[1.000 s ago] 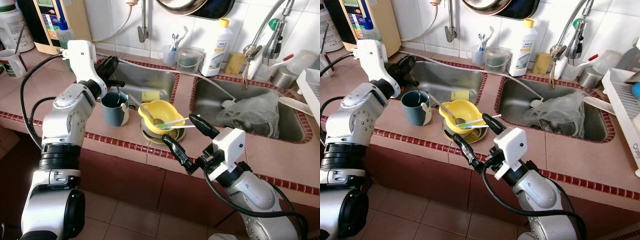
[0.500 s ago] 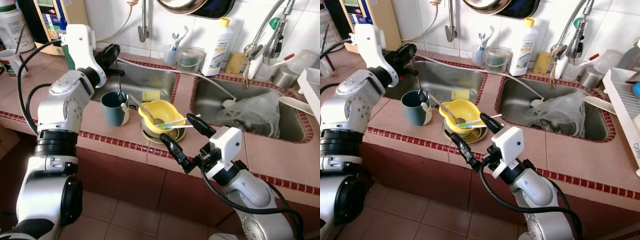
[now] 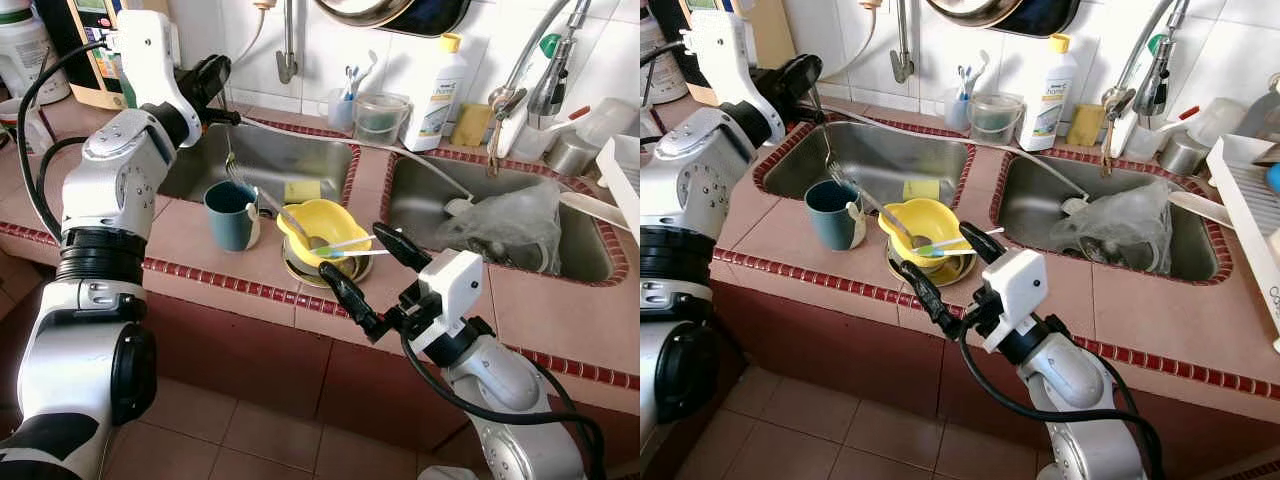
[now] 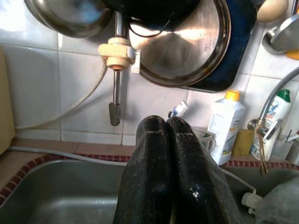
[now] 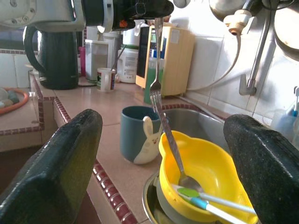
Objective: Kitchen organization
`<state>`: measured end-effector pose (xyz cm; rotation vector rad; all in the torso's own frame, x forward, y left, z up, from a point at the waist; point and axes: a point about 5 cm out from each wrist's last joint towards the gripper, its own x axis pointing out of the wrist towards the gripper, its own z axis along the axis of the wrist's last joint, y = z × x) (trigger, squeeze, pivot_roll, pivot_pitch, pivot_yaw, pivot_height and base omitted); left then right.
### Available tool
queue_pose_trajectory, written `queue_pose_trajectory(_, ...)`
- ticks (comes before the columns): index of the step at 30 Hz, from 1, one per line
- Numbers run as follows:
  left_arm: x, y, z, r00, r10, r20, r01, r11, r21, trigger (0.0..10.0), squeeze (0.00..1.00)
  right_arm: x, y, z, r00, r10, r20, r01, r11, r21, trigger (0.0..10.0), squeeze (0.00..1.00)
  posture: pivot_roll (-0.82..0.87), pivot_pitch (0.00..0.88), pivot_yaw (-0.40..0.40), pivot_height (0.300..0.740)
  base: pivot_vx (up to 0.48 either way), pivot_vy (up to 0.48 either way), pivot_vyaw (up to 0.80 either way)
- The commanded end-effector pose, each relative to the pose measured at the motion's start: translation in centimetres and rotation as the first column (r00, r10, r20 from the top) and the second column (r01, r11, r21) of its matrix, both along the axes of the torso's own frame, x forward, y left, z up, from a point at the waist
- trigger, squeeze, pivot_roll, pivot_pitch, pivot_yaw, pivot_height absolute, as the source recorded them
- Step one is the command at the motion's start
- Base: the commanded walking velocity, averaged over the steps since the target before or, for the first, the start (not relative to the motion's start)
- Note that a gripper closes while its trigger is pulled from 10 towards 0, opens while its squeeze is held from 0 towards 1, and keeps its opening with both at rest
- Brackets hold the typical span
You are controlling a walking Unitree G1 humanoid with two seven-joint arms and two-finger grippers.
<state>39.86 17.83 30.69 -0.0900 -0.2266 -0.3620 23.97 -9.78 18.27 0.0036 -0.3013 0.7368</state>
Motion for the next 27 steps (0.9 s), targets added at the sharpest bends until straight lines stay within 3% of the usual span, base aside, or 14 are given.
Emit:
queue_pose_trajectory(1,0.0,0.2,1.5,0.999,0.005,0.045,-0.005,1.0,0.009,10.0,0.0,0.3,-0.2,0.3,1.0,-0.011,0.014,0.01,1.0,0.004,10.0,0.0,0.06,0.0,-0.018,0.74,0.0,0.0,0.0)
queue_pose_trajectory(15,0.4,1.5,2.4,0.996,0.046,0.079,-0.045,0.999,-0.009,10.0,0.0,0.6,-0.4,0.9,0.999,-0.01,0.038,0.01,1.0,0.019,10.0,0.0,0.06,0.0,-0.031,0.74,0.0,0.0,0.0)
queue_pose_trajectory(27,0.7,1.2,1.8,0.997,0.039,0.072,-0.039,0.999,-0.008,10.0,0.0,0.7,-0.7,1.2,0.999,-0.022,0.047,0.02,0.999,0.041,10.0,0.0,0.05,0.0,-0.024,0.74,0.0,0.0,0.0)
